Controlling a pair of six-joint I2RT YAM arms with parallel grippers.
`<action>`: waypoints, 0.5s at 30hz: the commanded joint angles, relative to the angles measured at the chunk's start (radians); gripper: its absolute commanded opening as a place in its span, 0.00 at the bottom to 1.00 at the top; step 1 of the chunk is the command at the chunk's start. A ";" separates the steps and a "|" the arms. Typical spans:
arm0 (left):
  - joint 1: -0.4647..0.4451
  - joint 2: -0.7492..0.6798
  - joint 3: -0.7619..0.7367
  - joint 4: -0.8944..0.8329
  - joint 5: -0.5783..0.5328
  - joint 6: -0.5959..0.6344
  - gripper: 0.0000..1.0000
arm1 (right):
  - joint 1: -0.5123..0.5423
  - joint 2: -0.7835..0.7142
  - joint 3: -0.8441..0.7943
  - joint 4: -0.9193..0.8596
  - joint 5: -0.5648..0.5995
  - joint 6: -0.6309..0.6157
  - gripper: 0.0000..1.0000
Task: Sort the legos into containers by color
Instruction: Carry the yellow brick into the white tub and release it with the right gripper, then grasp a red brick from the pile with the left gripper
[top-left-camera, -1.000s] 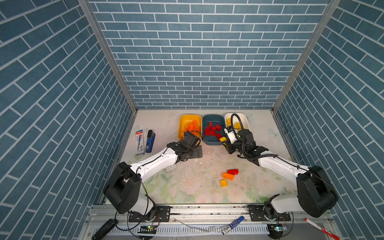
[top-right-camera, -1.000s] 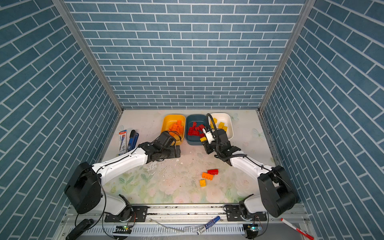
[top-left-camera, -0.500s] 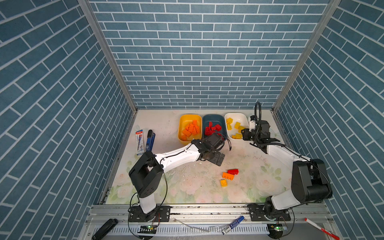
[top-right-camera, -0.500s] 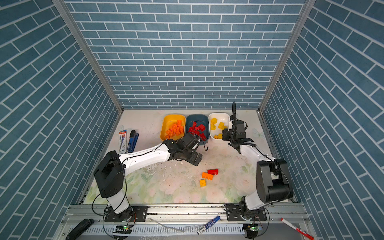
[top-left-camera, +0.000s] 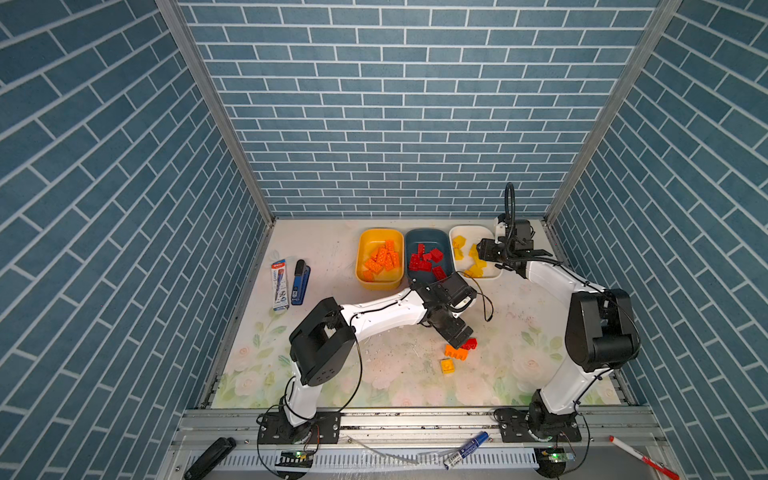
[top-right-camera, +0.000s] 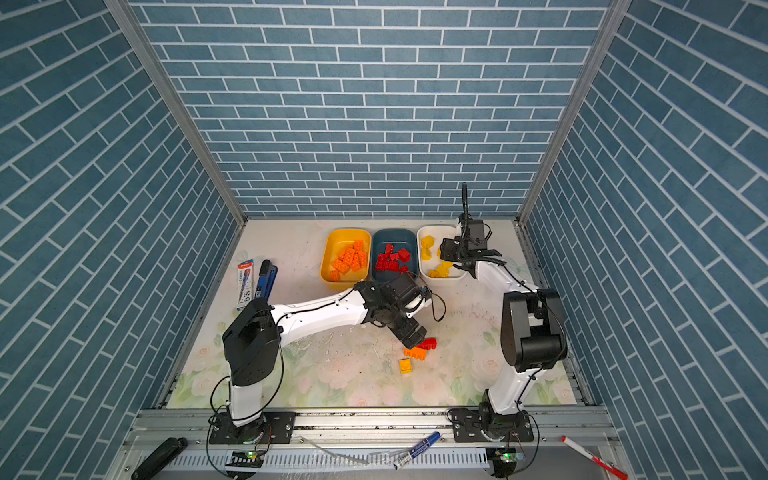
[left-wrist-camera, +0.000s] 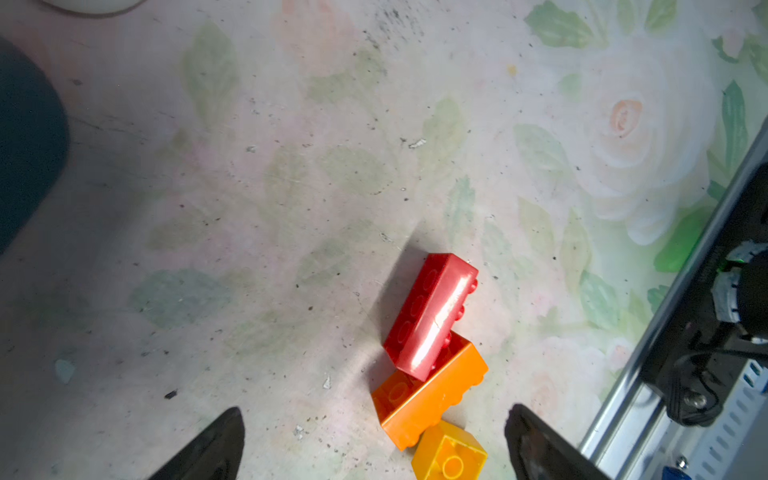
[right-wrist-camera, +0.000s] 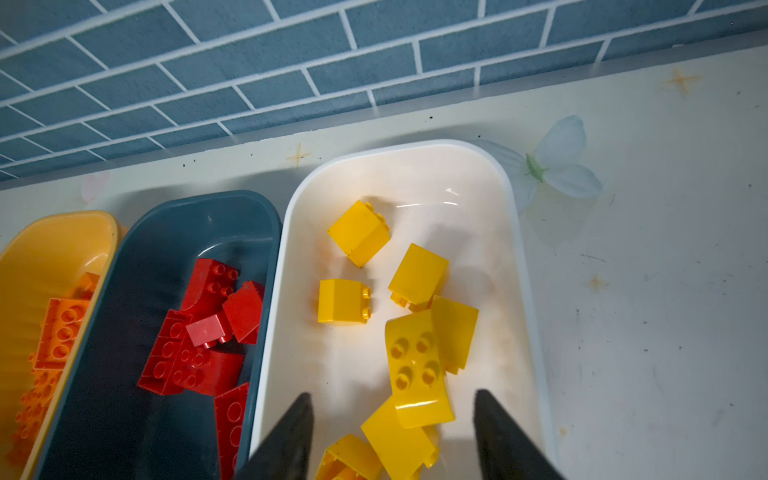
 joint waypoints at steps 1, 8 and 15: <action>-0.016 0.023 0.036 -0.032 0.045 0.057 0.99 | -0.002 -0.065 0.025 -0.080 -0.003 0.014 0.73; -0.051 0.082 0.098 -0.074 0.050 0.107 0.97 | -0.002 -0.270 -0.139 -0.076 0.109 0.058 0.99; -0.082 0.163 0.175 -0.115 -0.003 0.135 0.87 | -0.001 -0.493 -0.294 -0.127 0.180 0.103 0.99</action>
